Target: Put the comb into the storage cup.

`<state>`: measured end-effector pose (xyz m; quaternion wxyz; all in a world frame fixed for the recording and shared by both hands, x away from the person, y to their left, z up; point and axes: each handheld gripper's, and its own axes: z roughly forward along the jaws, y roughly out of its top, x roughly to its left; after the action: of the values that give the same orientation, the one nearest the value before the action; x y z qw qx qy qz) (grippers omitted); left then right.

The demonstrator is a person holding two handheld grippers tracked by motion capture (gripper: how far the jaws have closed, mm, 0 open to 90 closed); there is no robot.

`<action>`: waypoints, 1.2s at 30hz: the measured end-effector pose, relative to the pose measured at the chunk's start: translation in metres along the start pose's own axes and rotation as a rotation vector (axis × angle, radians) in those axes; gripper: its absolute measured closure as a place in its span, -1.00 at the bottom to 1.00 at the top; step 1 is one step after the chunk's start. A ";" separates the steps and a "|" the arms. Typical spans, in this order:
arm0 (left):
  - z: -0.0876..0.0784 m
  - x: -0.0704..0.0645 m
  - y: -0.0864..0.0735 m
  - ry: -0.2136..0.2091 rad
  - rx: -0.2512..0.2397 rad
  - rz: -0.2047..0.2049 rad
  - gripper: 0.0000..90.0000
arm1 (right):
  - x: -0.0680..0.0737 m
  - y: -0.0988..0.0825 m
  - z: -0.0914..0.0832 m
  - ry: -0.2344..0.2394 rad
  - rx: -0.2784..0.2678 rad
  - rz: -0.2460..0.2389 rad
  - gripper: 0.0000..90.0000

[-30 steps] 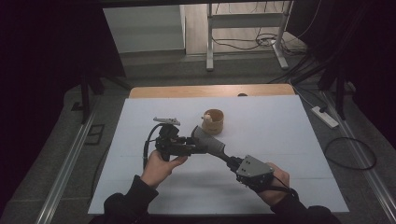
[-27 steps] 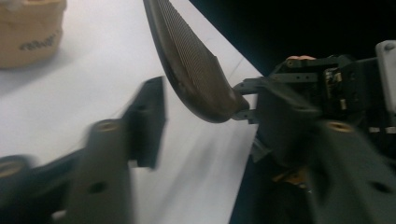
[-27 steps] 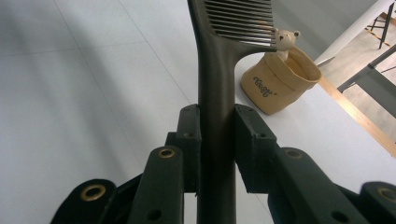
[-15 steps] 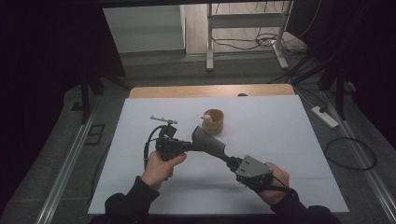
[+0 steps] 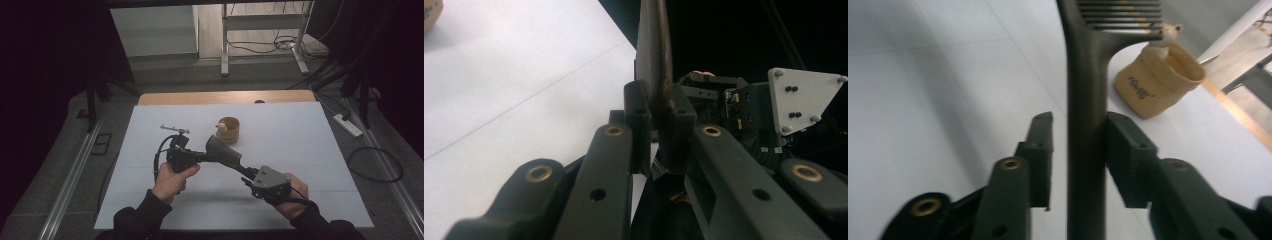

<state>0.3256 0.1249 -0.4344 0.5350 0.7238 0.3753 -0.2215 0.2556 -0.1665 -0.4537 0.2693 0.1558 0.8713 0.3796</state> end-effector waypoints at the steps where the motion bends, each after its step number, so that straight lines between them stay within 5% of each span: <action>1: 0.000 -0.001 0.000 0.005 0.000 0.007 0.85 | 0.000 0.000 0.000 0.003 0.003 0.000 0.33; 19: -0.007 -0.007 0.000 0.061 -0.027 0.077 0.84 | -0.014 -0.005 0.004 0.063 0.073 0.151 -0.39; 36: -0.017 -0.012 0.002 0.110 -0.049 0.130 0.84 | -0.024 -0.010 0.008 0.138 0.141 0.257 -0.74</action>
<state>0.3181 0.1376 -0.4193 0.5445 0.7444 0.3614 -0.1370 0.2794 -0.1803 -0.4575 0.1464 0.2583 0.8851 0.3584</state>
